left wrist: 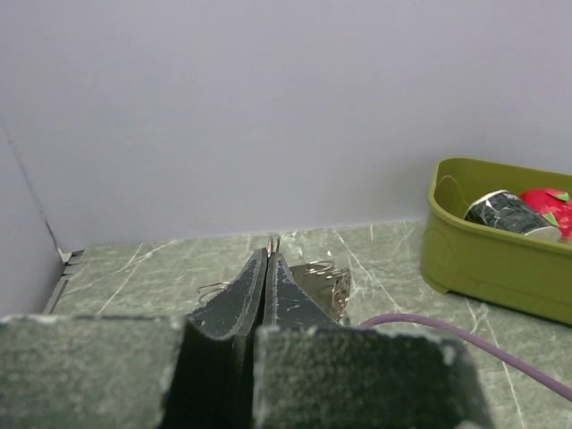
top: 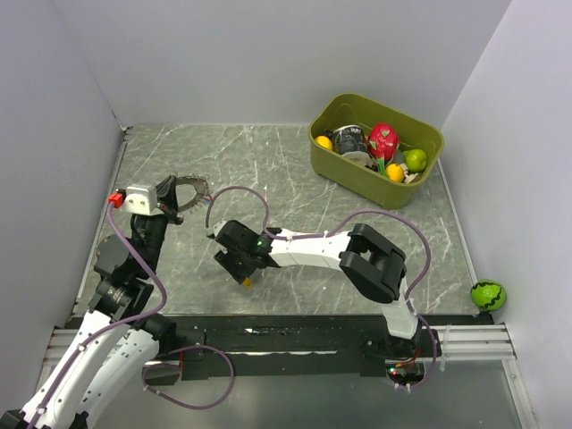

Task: Put the keys on the keyring

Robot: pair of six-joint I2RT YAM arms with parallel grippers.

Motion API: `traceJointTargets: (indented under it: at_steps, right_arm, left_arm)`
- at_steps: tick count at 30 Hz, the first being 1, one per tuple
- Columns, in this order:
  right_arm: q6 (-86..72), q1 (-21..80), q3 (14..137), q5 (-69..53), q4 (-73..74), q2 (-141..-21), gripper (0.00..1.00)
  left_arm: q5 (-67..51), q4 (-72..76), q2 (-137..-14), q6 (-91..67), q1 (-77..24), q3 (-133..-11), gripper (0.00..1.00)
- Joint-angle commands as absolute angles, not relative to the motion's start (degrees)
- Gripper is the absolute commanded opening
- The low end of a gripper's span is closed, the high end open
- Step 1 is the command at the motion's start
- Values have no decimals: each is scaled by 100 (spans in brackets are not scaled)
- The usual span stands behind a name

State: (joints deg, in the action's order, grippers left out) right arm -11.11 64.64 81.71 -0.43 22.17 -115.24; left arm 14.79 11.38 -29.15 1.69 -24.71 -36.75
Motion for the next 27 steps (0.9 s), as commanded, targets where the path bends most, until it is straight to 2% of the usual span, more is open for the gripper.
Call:
traceJointTargets:
  at_steps: [1, 6, 9, 12, 13, 16, 23, 27]
  right_arm:
    - [-1195, 6504, 8516, 106, 2180, -11768, 48]
    - [-1187, 6495, 8640, 123, 2276, -11970, 47]
    - [-1213, 6495, 8648, 132, 2250, -12014, 40]
    - [-1239, 6495, 8657, 167, 2259, -12041, 25]
    - [-1239, 6495, 8649, 184, 2250, -12041, 16]
    - [-1213, 6495, 8596, 255, 2276, -11997, 0]
    - [-1160, 6425, 8034, 334, 2013, -11348, 0]
    - [-1090, 6276, 7333, 273, 1724, -10594, 0]
  left_arm:
    - [1213, 1556, -2892, 53, -2435, -3709, 1]
    - [1160, 1608, -2874, 35, -2435, -3674, 1]
    - [1116, 1617, -2830, 53, -2443, -3656, 1]
    - [1090, 1626, -2795, 61, -2435, -3639, 1]
    - [1090, 1617, -2786, 62, -2435, -3630, 1]
    - [1072, 1617, -2769, 61, -2443, -3621, 1]
    - [976, 1600, -2760, 53, -2443, -3577, 1]
    - [914, 1556, -2795, 44, -2443, -3551, 1]
